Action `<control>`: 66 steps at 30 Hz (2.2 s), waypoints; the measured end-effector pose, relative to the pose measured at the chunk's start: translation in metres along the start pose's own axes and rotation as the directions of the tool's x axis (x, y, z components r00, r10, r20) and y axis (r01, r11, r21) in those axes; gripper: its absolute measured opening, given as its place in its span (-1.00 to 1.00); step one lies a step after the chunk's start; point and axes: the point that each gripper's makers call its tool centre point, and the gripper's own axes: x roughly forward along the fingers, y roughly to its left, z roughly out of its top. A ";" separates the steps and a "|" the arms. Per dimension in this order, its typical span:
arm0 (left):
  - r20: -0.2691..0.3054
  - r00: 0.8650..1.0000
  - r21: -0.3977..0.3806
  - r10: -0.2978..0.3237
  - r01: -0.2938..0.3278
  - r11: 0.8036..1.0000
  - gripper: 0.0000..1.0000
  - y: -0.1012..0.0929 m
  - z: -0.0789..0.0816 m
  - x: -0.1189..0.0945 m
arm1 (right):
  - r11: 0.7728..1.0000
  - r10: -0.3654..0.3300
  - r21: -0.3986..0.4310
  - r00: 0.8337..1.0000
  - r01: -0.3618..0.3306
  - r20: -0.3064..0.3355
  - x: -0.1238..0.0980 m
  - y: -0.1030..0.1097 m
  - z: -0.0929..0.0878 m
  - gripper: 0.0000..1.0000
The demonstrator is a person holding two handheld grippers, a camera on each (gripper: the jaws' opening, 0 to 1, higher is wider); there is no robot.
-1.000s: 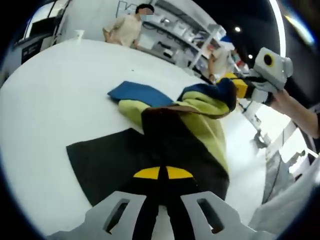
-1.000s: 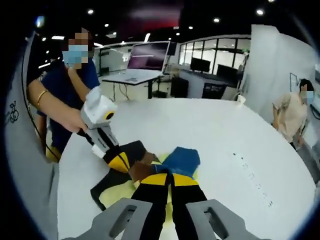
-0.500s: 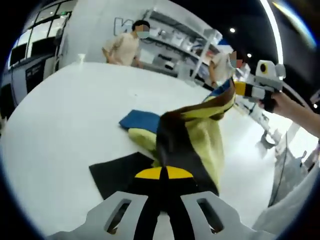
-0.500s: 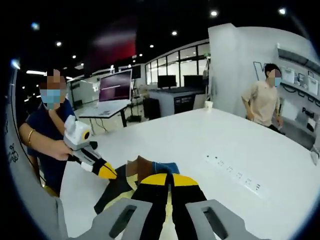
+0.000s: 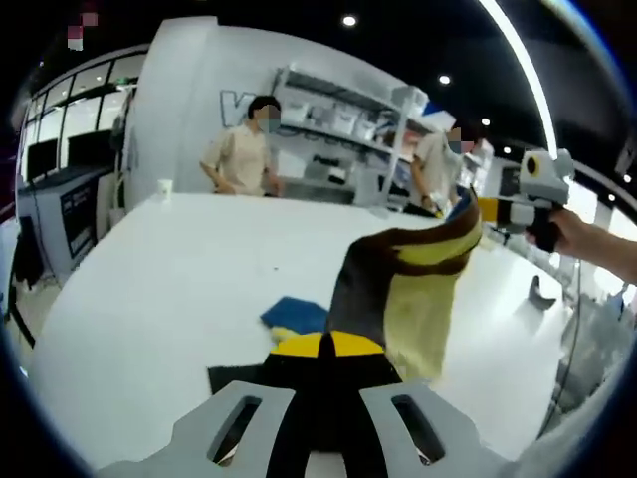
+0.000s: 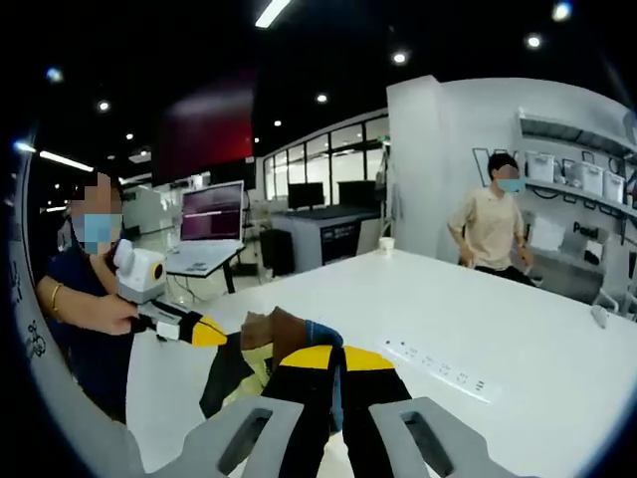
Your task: Fold the garment on the visible template until the final outline fits inside the template.
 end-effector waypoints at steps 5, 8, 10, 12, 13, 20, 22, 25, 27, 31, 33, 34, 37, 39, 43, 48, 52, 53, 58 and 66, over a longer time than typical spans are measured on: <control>0.047 0.999 0.043 -0.015 0.013 0.999 -1.00 -0.008 0.027 -0.012 | 1.000 -0.023 -0.013 0.999 0.024 0.042 -0.017 0.003 0.020 -1.00; 0.072 0.997 0.089 -0.024 0.018 0.996 -1.00 -0.012 0.040 -0.021 | 0.999 -0.043 -0.003 0.996 0.043 0.080 -0.030 0.007 0.035 -1.00; 0.078 0.997 0.111 -0.026 0.017 0.994 -1.00 -0.012 0.045 -0.026 | 0.999 -0.046 -0.007 0.995 0.047 0.090 -0.037 0.012 0.041 -1.00; 0.084 0.996 0.129 -0.028 0.017 0.992 -1.00 -0.015 0.050 -0.033 | 0.998 -0.052 -0.012 0.994 0.054 0.097 -0.042 0.017 0.045 -1.00; 0.089 0.996 0.137 -0.030 0.017 0.990 -1.00 -0.016 0.053 -0.036 | 0.998 -0.057 -0.012 0.993 0.059 0.102 -0.047 0.019 0.048 -1.00; 0.140 0.989 0.218 -0.048 0.016 0.976 -1.00 -0.029 0.085 -0.062 | 0.995 -0.099 0.002 0.983 0.100 0.153 -0.070 0.027 0.066 -1.00; 0.165 0.985 0.240 -0.055 0.014 0.971 -1.00 -0.032 0.096 -0.067 | 0.994 -0.111 0.006 0.977 0.112 0.183 -0.080 0.032 0.078 -1.00; 0.195 0.979 0.270 -0.062 0.008 0.963 -1.00 -0.039 0.115 -0.078 | 0.992 -0.119 -0.010 0.970 0.124 0.214 -0.091 0.037 0.093 -1.00; 0.212 0.975 0.289 -0.068 0.004 0.957 -1.00 -0.041 0.125 -0.083 | 0.991 -0.126 -0.019 0.965 0.134 0.230 -0.097 0.040 0.102 -1.00; 0.252 0.963 0.324 -0.094 0.008 0.946 -1.00 -0.055 0.148 -0.098 | 0.988 -0.145 -0.021 0.950 0.156 0.276 -0.111 0.044 0.122 -1.00; 0.268 0.958 0.348 -0.103 0.003 0.937 -1.00 -0.060 0.157 -0.105 | 0.986 -0.151 -0.025 0.944 0.165 0.292 -0.119 0.046 0.130 -1.00; 0.272 0.957 0.352 -0.105 0.003 0.936 -1.00 -0.061 0.159 -0.107 | 0.985 -0.155 -0.030 0.940 0.172 0.305 -0.124 0.047 0.136 -1.00; 0.305 0.942 0.364 -0.142 0.022 0.931 -1.00 -0.072 0.175 -0.123 | 0.982 -0.162 -0.035 0.928 0.184 0.336 -0.137 0.051 0.149 -1.00; 0.324 0.932 0.371 -0.160 0.030 0.928 -1.00 -0.079 0.185 -0.132 | 0.981 -0.164 -0.038 0.922 0.189 0.351 -0.144 0.053 0.157 -1.00; 0.348 0.918 0.405 -0.191 0.036 0.913 -1.00 -0.084 0.204 -0.144 | 0.977 -0.173 -0.052 0.909 0.208 0.380 -0.159 0.055 0.170 -1.00; 0.336 0.919 0.415 -0.207 0.053 0.908 -1.00 -0.086 0.204 -0.135 | 0.974 -0.190 -0.048 0.912 0.223 0.364 -0.162 0.037 0.165 -1.00; 0.272 0.942 0.407 -0.195 0.071 0.911 -1.00 -0.082 0.181 -0.113 | 0.977 -0.201 -0.002 0.931 0.212 0.306 -0.149 0.026 0.136 -1.00; 0.258 0.947 0.407 -0.192 0.073 0.910 -1.00 -0.079 0.176 -0.109 | 0.977 -0.203 0.004 0.934 0.211 0.295 -0.146 0.024 0.130 -1.00; 0.191 0.967 0.395 -0.169 0.082 0.915 -1.00 -0.073 0.150 -0.087 | 0.979 -0.202 0.038 0.952 0.198 0.231 -0.128 0.017 0.101 -1.00; 0.121 0.984 0.377 -0.133 0.079 0.923 -1.00 -0.055 0.127 -0.054 | 0.983 -0.181 0.067 0.972 0.172 0.153 -0.099 0.004 0.068 -1.00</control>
